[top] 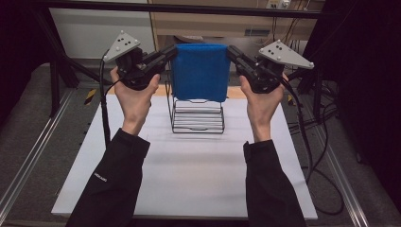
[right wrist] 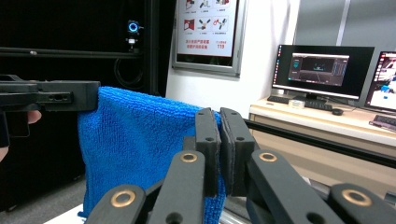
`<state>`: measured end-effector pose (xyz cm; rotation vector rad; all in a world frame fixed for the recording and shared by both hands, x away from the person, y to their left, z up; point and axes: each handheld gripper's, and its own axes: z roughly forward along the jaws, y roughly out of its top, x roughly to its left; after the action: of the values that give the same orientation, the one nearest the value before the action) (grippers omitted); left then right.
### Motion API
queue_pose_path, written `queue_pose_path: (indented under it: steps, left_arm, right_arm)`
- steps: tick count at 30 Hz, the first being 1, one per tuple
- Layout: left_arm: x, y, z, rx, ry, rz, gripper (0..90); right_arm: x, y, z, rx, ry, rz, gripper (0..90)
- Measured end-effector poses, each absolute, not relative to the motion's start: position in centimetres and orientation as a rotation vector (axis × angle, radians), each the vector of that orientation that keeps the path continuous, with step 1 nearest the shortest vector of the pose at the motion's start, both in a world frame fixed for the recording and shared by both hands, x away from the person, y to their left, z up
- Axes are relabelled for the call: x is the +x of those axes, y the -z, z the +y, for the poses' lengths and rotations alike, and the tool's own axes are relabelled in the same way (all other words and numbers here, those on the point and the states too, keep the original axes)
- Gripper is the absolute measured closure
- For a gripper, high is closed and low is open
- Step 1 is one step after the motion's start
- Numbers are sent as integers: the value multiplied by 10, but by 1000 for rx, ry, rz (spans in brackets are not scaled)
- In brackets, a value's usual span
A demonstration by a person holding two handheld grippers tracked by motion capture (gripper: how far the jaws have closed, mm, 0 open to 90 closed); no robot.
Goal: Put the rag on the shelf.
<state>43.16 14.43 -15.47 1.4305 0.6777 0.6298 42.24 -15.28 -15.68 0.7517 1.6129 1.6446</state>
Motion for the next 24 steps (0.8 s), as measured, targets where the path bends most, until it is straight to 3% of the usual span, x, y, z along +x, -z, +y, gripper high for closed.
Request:
queue_pose_path:
  steps: [24]
  left_arm:
    - [479, 140, 146, 1392, -633, 727, 837]
  right_arm:
    - [468, 138, -144, 766, -1610, 1614, 871]
